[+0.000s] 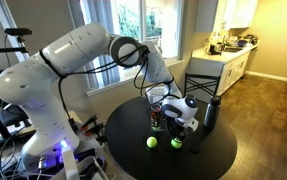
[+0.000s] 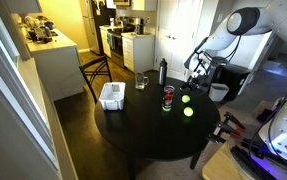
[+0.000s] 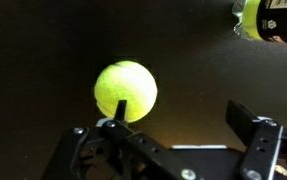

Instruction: Put the tennis ball inside the container

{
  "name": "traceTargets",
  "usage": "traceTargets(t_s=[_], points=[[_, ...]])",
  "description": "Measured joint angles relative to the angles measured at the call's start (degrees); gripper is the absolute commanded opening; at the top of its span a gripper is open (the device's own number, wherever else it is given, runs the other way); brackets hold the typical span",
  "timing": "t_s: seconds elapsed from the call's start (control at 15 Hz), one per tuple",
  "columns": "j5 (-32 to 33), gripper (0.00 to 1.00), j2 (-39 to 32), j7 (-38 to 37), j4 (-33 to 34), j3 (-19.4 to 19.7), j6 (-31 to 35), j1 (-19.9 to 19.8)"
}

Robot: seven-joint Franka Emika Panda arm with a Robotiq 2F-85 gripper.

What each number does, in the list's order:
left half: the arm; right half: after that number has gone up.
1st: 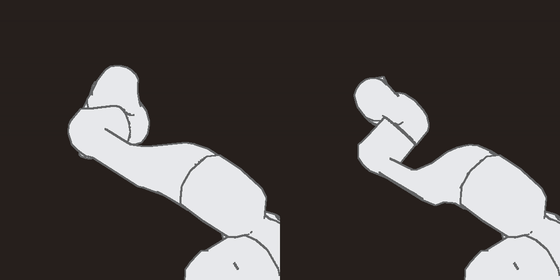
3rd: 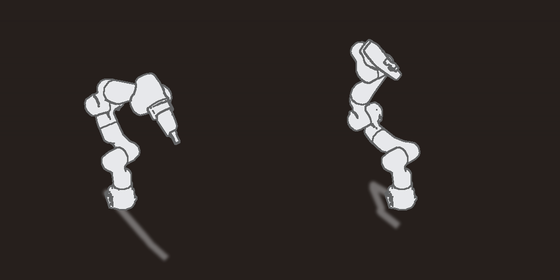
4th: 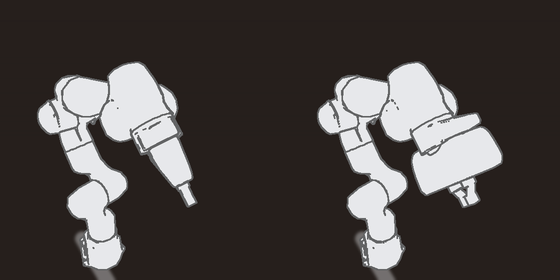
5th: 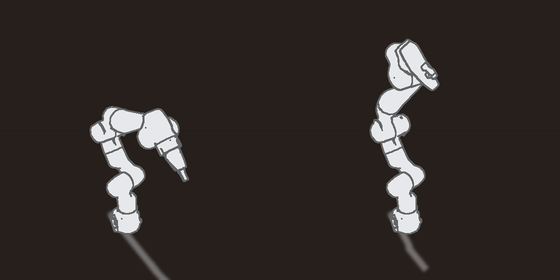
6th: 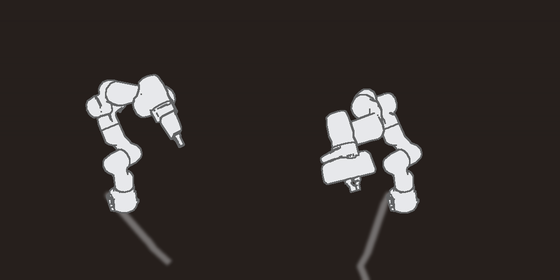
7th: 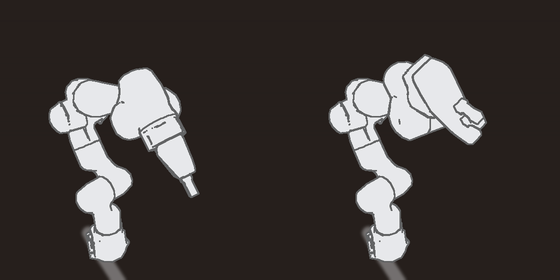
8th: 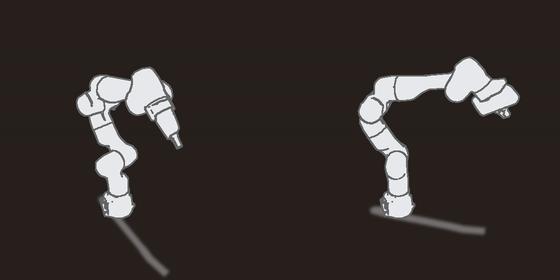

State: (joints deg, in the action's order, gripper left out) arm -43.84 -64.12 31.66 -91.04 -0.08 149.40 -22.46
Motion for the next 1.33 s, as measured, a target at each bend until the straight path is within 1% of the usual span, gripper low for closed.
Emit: traceTargets(t_s=[0.2,0.4,0.67,0.87,0.93,1.0,1.27,1.33], points=[[3.35,1.00,-2.85,-3.94,3.20,0.03,0.00,-0.31],[6.63,1.00,-5.35,-7.70,5.03,0.05,-0.01,-1.01],[11.01,1.00,-8.11,-10.91,7.32,-0.04,-0.02,-1.88],[14.07,1.00,-9.82,-12.40,9.76,-0.94,-0.08,-2.62],[14.99,0.94,-10.29,-12.69,10.66,-1.45,-0.10,-2.92],[15.64,0.74,-10.80,-12.90,11.66,-1.97,-0.16,-3.18],[16.99,0.47,-12.80,-12.93,15.18,-4.27,-0.37,-4.36],[17.17,0.42,-13.22,-12.93,15.82,-4.75,-0.38,-4.61]])
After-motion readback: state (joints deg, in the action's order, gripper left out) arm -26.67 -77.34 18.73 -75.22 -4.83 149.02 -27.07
